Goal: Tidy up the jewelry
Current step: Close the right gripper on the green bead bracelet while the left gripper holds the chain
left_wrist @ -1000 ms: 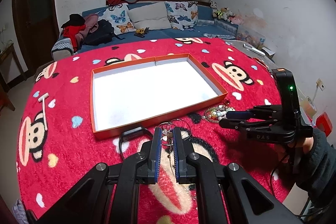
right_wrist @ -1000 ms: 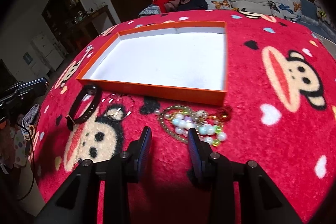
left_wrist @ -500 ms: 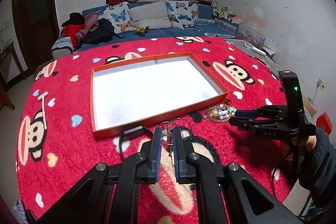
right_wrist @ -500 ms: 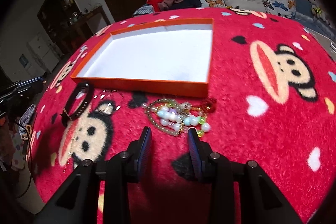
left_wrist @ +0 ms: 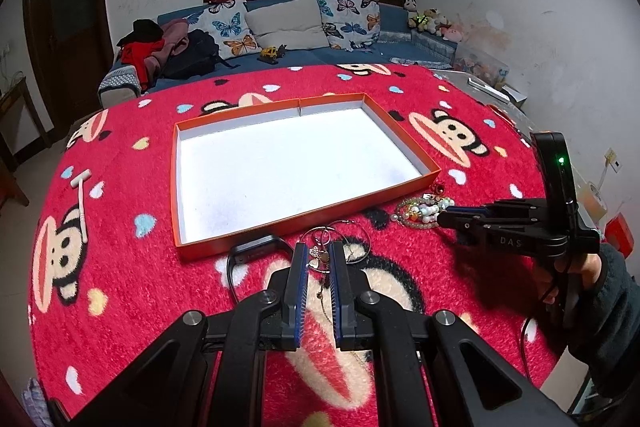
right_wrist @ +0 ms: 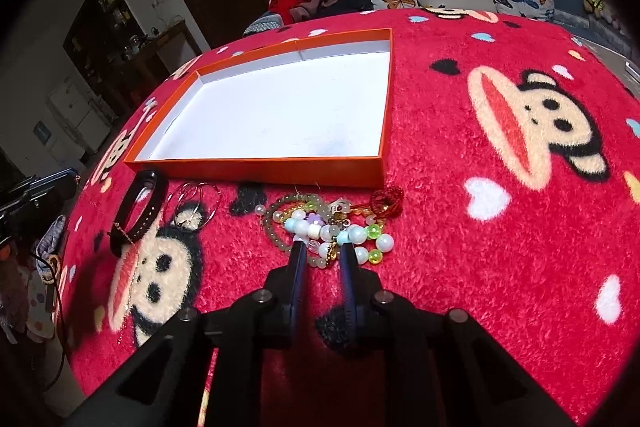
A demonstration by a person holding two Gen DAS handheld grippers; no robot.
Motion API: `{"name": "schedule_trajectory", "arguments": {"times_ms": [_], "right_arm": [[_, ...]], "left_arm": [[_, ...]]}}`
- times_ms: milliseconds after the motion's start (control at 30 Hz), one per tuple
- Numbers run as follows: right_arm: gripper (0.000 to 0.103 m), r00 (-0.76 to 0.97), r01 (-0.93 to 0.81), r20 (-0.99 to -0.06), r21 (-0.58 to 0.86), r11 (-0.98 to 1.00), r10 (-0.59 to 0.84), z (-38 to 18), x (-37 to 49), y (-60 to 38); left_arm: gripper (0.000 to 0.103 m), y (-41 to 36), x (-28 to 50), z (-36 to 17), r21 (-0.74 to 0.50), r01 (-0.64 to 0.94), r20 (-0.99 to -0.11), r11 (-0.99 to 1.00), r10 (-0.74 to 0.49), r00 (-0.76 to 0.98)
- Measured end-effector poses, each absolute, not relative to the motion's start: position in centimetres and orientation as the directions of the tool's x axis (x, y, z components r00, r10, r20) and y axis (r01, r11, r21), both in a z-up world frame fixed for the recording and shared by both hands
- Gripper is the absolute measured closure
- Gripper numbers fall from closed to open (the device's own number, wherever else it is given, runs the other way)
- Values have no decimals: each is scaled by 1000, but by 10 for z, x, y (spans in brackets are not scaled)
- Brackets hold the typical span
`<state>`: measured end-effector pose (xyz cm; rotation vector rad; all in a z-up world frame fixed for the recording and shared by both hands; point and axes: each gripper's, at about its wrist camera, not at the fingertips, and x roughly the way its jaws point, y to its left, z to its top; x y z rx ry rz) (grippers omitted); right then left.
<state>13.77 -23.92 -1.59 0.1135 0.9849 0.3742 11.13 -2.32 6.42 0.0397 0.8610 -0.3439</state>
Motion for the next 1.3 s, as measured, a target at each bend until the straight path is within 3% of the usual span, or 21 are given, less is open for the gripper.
{"name": "schedule_trajectory", "arguments": {"times_ms": [733, 1300], "right_arm": [[83, 463, -320, -781, 293, 901, 419, -20, 136, -221], [83, 491, -242, -780, 305, 921, 388, -17, 136, -238]], "left_arm": [[93, -18, 112, 59, -110, 292, -759, 950, -270, 592], [93, -15, 112, 56, -114, 286, -764, 951, -268, 588]]}}
